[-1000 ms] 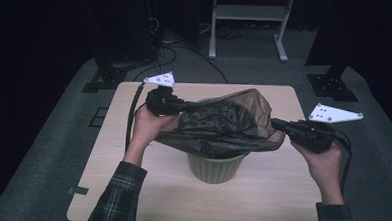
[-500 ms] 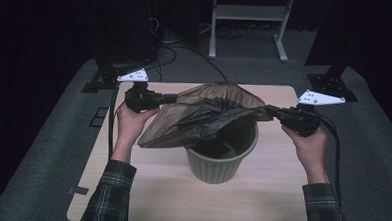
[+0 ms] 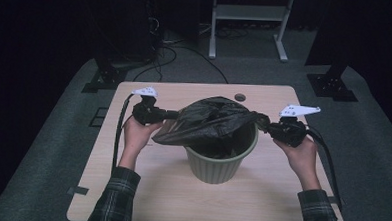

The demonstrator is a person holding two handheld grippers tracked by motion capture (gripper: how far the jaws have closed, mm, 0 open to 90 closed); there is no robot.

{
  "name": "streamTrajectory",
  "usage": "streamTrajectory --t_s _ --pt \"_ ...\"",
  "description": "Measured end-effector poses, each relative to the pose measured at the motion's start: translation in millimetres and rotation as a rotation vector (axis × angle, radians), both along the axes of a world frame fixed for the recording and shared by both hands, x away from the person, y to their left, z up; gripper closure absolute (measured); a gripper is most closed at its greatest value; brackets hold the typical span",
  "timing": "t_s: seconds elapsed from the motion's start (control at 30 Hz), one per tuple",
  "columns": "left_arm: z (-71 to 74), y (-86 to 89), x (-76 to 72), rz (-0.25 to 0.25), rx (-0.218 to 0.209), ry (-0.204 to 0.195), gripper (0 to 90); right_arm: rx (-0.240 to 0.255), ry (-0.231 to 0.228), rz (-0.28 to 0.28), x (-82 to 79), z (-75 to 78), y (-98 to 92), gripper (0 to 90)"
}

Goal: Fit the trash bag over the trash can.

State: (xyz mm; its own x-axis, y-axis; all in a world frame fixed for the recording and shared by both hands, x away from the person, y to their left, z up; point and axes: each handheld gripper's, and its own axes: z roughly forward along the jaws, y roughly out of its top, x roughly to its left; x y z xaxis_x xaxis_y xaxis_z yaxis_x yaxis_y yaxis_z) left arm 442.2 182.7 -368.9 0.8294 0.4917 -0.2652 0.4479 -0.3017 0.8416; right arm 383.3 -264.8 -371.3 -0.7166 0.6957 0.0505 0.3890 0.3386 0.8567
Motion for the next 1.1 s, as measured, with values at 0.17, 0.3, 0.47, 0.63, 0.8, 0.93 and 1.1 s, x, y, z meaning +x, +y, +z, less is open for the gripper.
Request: streamTrajectory --t_s 0.17,0.3,0.47,0.63,0.8,0.93,1.1 --pt "-3.6 -2.9 0.3 0.029 0.003 0.003 89.6 -0.005 0.0 -0.017 1.7 -3.9 2.7 90.0" --pt "-0.6 -1.4 6.2 0.069 0.027 0.01 89.6 0.0 -0.004 -0.071 9.6 -0.3 0.2 90.0" --pt "-3.3 -1.9 12.6 0.101 0.072 0.022 89.7 -0.01 0.016 -0.094 20.3 -3.9 0.2 90.0" --pt "-9.5 -1.1 11.1 0.087 0.079 0.019 89.7 -0.053 0.028 -0.1 23.8 -14.8 3.4 90.0" --pt "-22.6 0.1 6.0 0.08 0.102 0.044 89.6 -0.063 0.048 -0.105 21.9 -27.7 -1.4 90.0" --pt "-34.0 1.3 3.2 0.081 0.124 0.063 89.7 -0.083 0.069 -0.117 21.4 -39.0 -4.1 90.0" --pt "-50.5 2.7 1.9 0.091 0.188 0.104 89.6 -0.115 0.098 -0.133 22.4 -51.6 -5.4 90.0"
